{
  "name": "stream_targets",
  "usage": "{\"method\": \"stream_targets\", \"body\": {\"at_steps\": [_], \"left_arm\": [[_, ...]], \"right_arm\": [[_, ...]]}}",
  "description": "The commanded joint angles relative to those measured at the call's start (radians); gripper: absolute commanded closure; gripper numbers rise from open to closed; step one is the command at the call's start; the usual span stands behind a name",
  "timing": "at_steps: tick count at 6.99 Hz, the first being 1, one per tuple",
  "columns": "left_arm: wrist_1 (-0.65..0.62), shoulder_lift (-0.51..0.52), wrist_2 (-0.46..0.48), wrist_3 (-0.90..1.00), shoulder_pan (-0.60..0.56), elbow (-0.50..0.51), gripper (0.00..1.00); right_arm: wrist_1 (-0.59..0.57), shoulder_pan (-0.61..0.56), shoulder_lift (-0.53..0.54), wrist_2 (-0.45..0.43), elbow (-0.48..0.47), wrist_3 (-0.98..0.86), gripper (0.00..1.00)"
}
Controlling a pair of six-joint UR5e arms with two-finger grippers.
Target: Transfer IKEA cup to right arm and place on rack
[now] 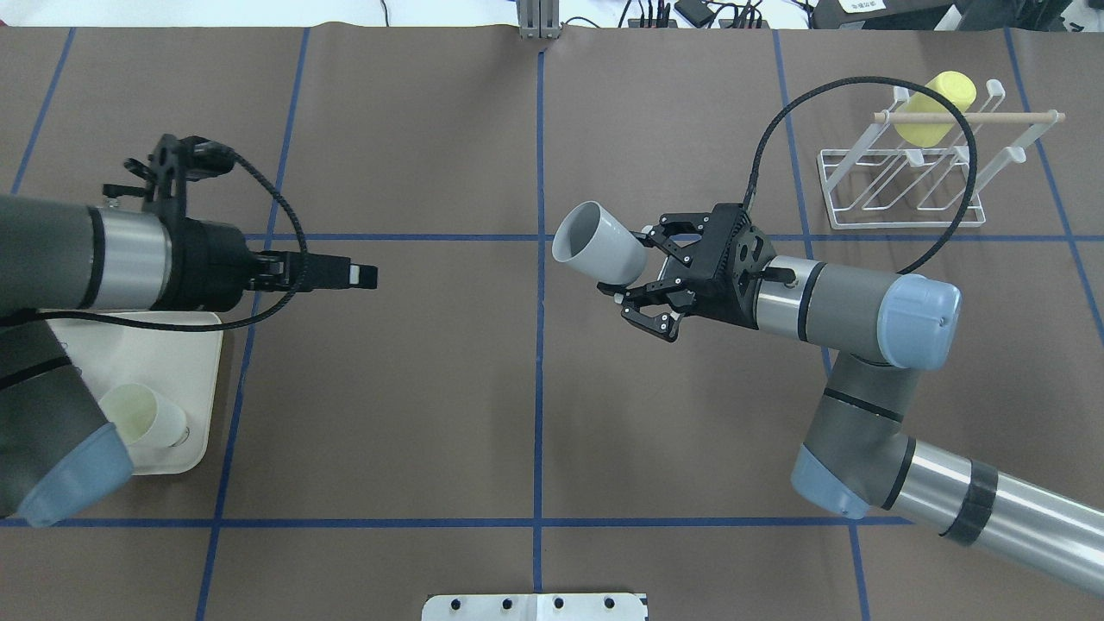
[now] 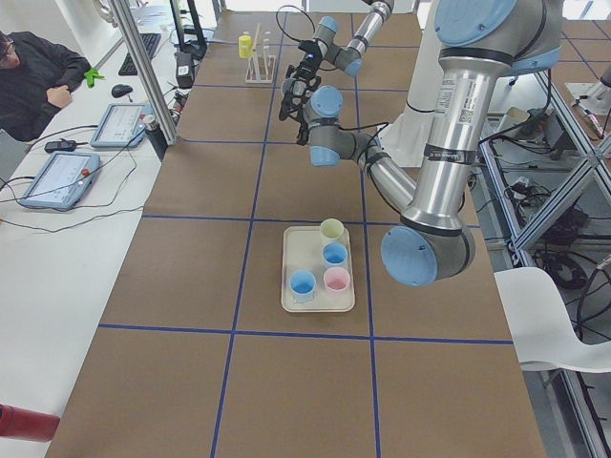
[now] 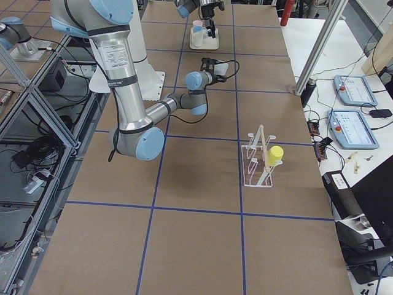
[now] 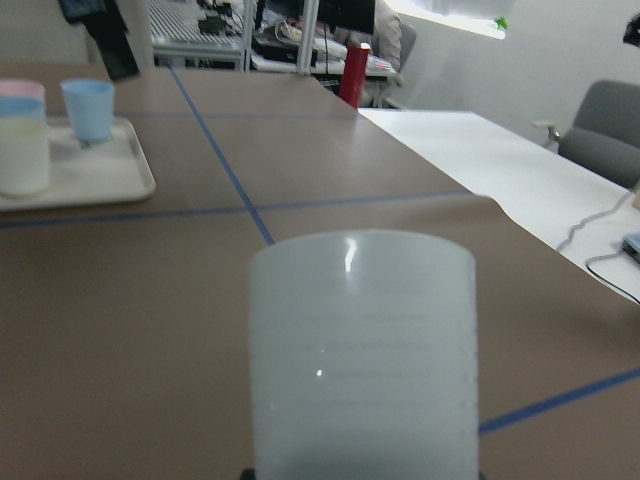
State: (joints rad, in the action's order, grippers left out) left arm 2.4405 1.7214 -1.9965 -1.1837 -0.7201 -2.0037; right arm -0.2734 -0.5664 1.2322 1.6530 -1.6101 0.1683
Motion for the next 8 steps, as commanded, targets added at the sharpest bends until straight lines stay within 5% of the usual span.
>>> {"method": "stream_targets", "body": {"at_steps": [1,4,6,8], "left_arm": [[0.009,-0.144,-0.004,0.172,-0.048,-0.043,0.00],[0.011,-0.183,-0.002,0.227,-0.061,-0.046,0.00],[0.002,-0.193,-0.002,0.230,-0.076,-0.044,0.00],[0.002,-0.247,-0.004,0.318,-0.131,-0.044,0.00]], "right_arm": [[-0.340,-0.085,0.039,-0.030,-0.074,-0.166,1.00],[-1.032,-0.255,0.066,-0.074,-0.368,-0.494,1.00],[-1.148,-0.367,0.084,-0.189,-0.373,-0.829,1.00],[-1.277,-0.520,0.084,-0.212,-0.364,-1.200,1.00]]}}
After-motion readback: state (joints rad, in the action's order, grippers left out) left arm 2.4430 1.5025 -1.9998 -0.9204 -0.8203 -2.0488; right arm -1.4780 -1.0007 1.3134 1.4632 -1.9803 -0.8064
